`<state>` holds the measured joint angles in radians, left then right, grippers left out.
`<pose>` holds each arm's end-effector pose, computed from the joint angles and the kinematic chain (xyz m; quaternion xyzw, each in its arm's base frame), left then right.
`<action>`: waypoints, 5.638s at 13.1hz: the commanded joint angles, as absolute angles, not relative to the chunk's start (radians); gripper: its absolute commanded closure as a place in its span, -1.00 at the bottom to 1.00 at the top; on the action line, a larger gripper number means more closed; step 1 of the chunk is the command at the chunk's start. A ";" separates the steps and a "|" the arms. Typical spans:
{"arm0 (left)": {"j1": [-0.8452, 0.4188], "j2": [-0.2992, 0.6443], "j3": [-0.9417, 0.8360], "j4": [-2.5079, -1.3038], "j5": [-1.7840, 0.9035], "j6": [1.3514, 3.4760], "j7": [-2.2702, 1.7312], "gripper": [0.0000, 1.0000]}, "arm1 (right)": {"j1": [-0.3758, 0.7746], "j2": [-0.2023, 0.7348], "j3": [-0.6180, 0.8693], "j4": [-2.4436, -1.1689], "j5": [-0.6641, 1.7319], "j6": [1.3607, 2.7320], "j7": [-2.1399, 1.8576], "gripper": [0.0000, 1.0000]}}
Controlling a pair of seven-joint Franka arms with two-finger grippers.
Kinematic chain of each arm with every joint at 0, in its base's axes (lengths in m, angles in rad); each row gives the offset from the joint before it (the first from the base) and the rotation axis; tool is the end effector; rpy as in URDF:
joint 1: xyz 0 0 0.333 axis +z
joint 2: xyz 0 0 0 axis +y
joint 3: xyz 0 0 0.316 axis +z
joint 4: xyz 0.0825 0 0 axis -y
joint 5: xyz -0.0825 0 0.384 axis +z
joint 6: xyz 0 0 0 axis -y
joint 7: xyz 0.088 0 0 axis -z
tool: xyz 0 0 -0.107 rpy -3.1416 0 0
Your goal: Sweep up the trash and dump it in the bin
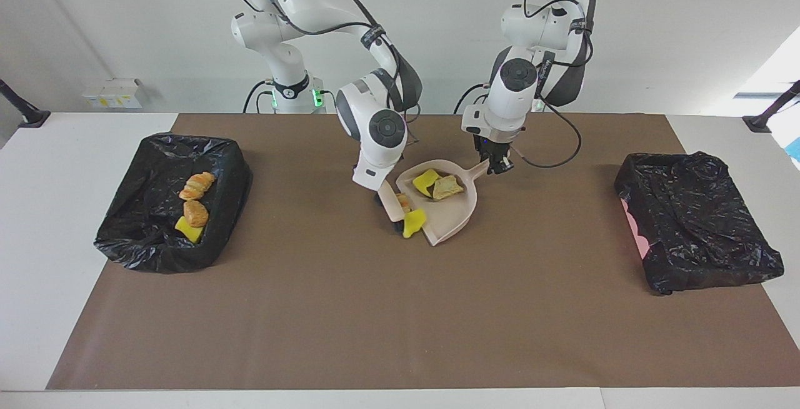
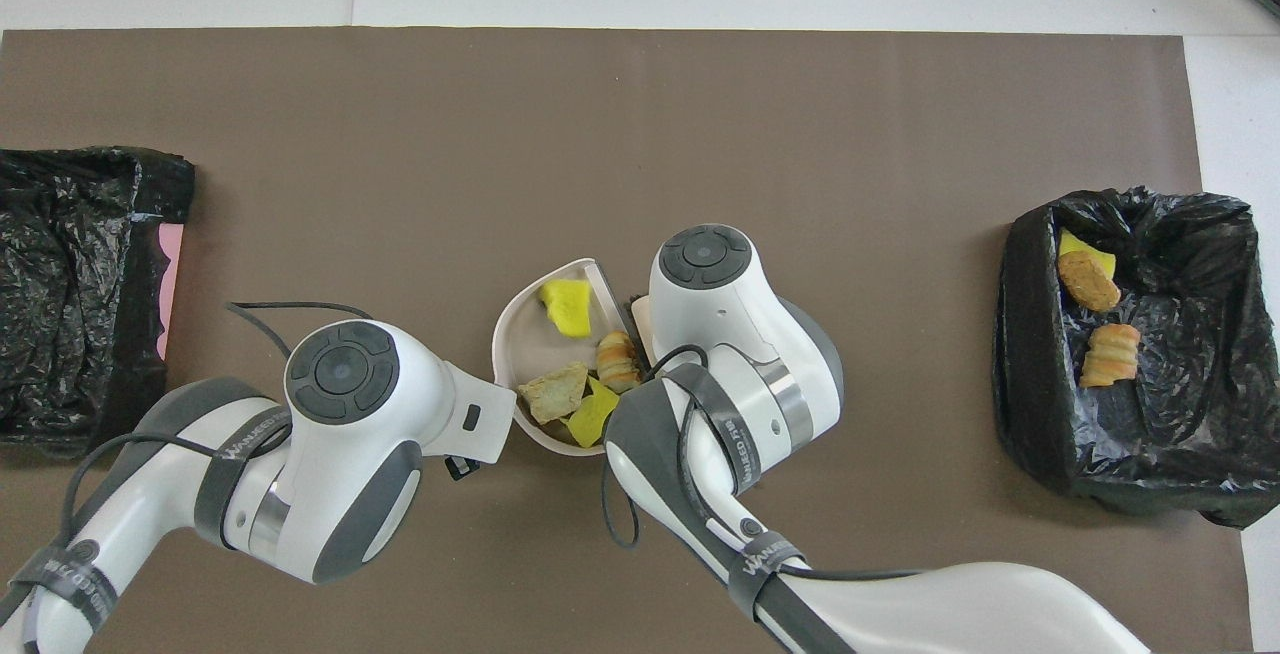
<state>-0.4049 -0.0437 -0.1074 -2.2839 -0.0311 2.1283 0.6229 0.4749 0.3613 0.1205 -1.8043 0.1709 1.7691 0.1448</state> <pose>0.4320 -0.2446 0.3624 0.8467 -0.5290 -0.0554 0.0135 0.4856 0.3420 0.3230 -0.9577 -0.1862 0.2184 0.0228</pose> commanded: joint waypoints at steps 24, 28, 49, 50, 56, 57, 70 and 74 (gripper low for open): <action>0.105 -0.195 -0.087 -2.070 -0.094 1.818 0.765 1.00 | 0.678 0.247 0.115 -1.911 0.290 1.701 0.623 1.00; 0.318 -0.190 -0.069 -2.013 -0.116 1.781 0.928 1.00 | 0.693 0.256 0.115 -1.963 0.356 1.758 0.680 1.00; 0.482 -0.043 -0.049 -1.867 0.580 1.982 1.129 1.00 | 0.207 0.094 0.091 -1.631 0.077 1.664 0.230 -1.00; 0.482 -0.041 -0.049 -1.865 0.594 1.986 1.150 1.00 | 0.180 0.094 0.089 -1.618 0.051 1.664 0.212 -1.00; 0.413 -0.014 -0.051 -1.816 0.814 1.994 1.278 1.00 | -0.001 0.094 0.086 -1.598 -0.017 1.664 0.089 -1.00; 0.376 0.009 -0.051 -1.781 0.868 1.991 1.311 1.00 | -0.018 0.095 0.084 -1.598 -0.034 1.667 0.048 -1.00; 0.285 0.094 -0.058 -1.574 0.740 1.913 1.525 1.00 | -0.087 -0.023 0.032 -1.581 -0.023 1.531 -0.006 -1.00; 0.279 0.046 -0.066 -1.586 0.594 1.856 1.490 1.00 | -0.089 -0.029 0.031 -1.577 -0.012 1.520 0.031 -1.00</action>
